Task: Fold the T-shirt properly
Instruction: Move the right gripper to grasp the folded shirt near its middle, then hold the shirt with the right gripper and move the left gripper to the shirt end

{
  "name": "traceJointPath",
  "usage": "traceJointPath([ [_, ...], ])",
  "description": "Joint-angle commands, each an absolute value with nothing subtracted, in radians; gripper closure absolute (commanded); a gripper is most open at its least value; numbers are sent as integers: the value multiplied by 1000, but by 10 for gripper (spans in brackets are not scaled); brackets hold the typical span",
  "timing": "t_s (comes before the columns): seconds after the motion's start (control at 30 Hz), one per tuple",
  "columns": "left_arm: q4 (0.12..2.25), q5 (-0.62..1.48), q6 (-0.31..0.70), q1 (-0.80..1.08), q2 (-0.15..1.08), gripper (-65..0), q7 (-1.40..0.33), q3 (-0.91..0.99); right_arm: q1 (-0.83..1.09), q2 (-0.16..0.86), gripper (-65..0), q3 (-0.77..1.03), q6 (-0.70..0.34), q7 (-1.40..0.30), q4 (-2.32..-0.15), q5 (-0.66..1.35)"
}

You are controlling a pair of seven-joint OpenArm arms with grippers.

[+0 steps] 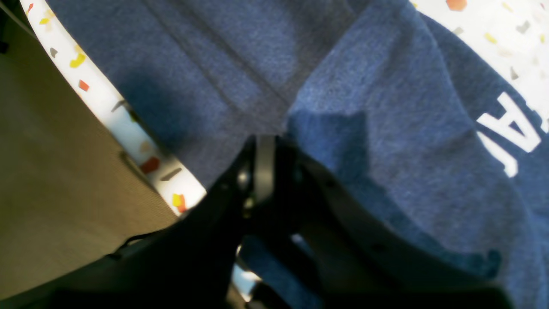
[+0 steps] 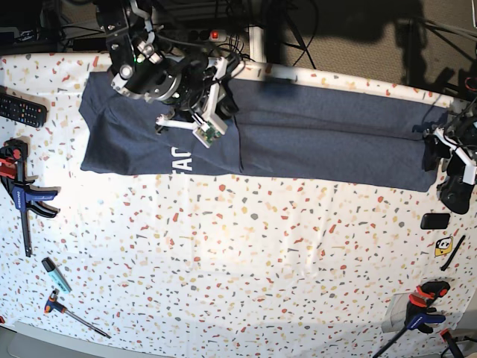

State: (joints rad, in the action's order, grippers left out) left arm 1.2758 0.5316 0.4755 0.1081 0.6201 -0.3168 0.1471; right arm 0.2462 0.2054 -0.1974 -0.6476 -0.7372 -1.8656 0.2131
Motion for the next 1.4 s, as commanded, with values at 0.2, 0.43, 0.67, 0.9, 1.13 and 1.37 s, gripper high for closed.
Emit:
traceJointPath([
  [0.2,1292,554,479,95,664,-352,-319,188,209,208,-306,-196,-666,-715,-1891,398],
  [0.43,1273,698,483,103,666,-352,-440,296,185,208,-306,-196,-666,-726,-1891,397],
  [0.67,1198,776,570,105,628,-352,-476,294,185,208,-306,-196,-666,-728,-1891,397],
  [0.9,1168,776,580,105,603,-352,-498,294,185,208,-306,-196,-665,-734,-1891,397],
  [1.13,1168,720,614,105,528,-352,-516,293,185,207,-306,-196,-665,-734,-1891,397],
  [1.37,1169,693,614,102,520,-11,-470,294,183,208,-306,-196,-665,-734,-1891,397],
])
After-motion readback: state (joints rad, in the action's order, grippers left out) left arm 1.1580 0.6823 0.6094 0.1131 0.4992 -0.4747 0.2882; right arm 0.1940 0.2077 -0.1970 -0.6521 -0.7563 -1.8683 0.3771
